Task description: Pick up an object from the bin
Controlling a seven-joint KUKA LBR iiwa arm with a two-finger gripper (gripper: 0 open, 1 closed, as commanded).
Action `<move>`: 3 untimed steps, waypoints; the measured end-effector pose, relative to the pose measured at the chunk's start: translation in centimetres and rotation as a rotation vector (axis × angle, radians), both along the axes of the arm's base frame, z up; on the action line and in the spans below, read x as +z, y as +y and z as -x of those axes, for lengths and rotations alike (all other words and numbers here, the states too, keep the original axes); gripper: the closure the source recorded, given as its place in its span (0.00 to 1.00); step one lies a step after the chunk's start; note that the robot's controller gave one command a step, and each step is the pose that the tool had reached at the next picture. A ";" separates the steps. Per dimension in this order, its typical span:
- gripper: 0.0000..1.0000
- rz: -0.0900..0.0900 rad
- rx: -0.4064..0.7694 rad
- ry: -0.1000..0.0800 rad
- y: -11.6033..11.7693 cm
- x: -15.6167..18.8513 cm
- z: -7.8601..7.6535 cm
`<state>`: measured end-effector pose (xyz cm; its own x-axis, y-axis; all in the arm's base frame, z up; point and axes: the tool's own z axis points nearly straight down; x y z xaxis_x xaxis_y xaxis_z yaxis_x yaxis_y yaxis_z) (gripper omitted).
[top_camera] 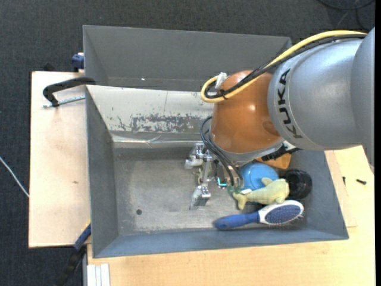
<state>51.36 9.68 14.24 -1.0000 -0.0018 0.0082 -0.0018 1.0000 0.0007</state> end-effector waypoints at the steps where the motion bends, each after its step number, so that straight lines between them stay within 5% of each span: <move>1: 0.00 0.004 -0.029 -0.006 -11.3 -0.9 0.0; 2: 0.00 -0.003 -0.103 -0.014 -15.4 -7.0 -0.5; 3: 1.00 -0.004 -0.099 -0.005 -15.2 -6.7 -0.4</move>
Offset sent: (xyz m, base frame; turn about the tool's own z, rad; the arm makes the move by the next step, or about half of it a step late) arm -0.0005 -0.1082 -0.0092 0.0207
